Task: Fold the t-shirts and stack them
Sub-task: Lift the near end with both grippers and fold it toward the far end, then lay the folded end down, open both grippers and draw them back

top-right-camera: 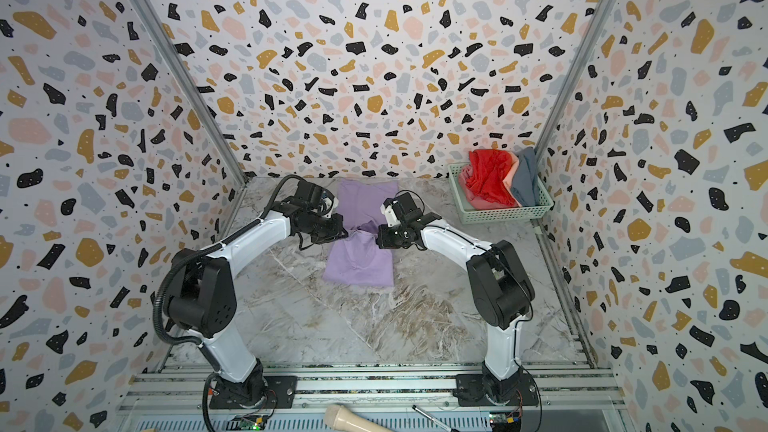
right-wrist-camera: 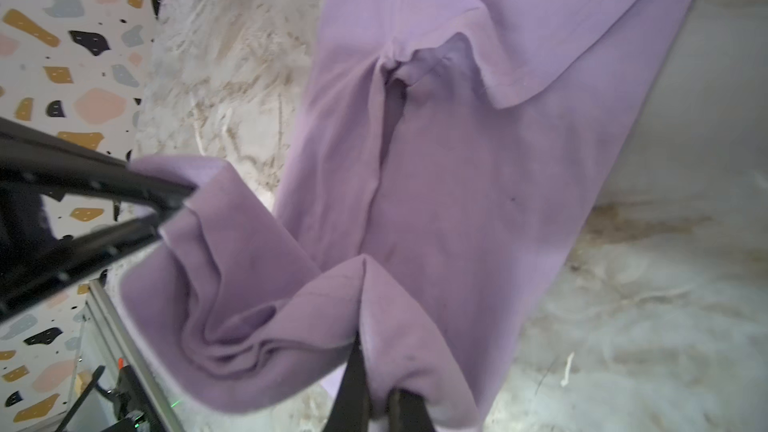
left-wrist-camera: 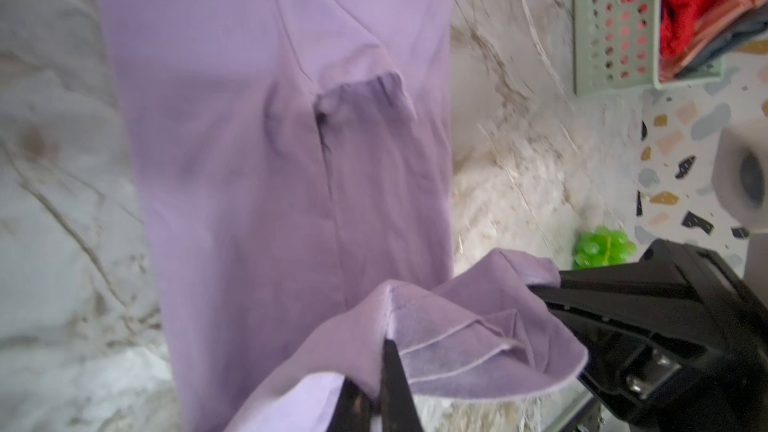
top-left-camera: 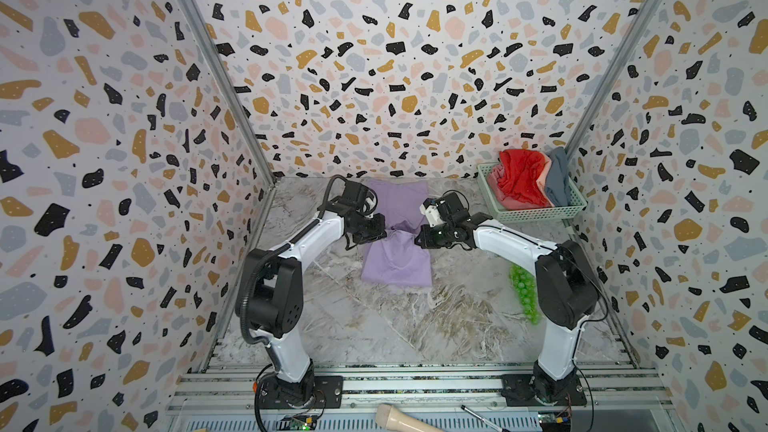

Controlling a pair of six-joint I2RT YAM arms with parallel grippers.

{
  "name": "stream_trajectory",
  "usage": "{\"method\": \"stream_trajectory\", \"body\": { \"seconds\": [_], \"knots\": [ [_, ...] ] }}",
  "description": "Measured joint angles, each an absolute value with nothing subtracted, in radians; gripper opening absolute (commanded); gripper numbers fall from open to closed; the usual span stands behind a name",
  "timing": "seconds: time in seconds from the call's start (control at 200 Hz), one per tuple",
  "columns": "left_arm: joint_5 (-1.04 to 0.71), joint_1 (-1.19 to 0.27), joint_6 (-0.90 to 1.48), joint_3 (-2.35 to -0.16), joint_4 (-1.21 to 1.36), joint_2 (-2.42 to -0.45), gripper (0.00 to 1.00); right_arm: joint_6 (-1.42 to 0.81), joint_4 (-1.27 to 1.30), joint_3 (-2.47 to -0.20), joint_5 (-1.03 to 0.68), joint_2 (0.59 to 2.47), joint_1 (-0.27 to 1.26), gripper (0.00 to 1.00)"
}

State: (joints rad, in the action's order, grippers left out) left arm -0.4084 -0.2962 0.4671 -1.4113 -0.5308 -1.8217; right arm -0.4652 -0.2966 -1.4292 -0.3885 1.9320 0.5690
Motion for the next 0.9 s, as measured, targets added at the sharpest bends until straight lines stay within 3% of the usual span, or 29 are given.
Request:
{"method": "stream_trajectory", "body": {
  "seconds": [0.18, 0.205, 0.245, 0.34, 0.375, 0.426, 0.621, 0.901],
  "knots": [
    [-0.421, -0.228, 0.466, -1.514, -0.521, -1.977, 0.00, -0.444, -0.298, -1.546, -0.434, 2.074, 0.511, 0.03],
    [-0.426, -0.221, 0.466, -1.530, -0.521, -1.998, 0.08, -0.443, -0.299, -1.565, -0.440, 2.091, 0.503, 0.06],
    [-0.430, -0.212, 0.464, -1.551, -0.520, -2.027, 0.17, -0.444, -0.299, -1.597, -0.451, 2.116, 0.492, 0.16],
    [-0.434, -0.190, 0.461, -1.593, -0.517, -2.075, 0.40, -0.447, -0.291, -1.648, -0.482, 2.159, 0.464, 0.60],
    [-0.438, -0.183, 0.462, -1.601, -0.514, -2.081, 0.49, -0.452, -0.282, -1.656, -0.491, 2.167, 0.455, 0.67],
    [-0.445, -0.170, 0.467, -1.605, -0.503, -2.080, 0.53, -0.454, -0.267, -1.659, -0.506, 2.170, 0.439, 0.68],
    [-0.457, -0.094, 0.481, -1.608, -0.467, -2.045, 0.55, -0.475, -0.221, -1.623, -0.530, 2.134, 0.383, 0.69],
    [-0.436, -0.080, 0.485, -1.254, -0.447, -1.765, 0.59, -0.594, -0.142, -1.186, -0.527, 1.795, 0.411, 0.72]
  ]
}}
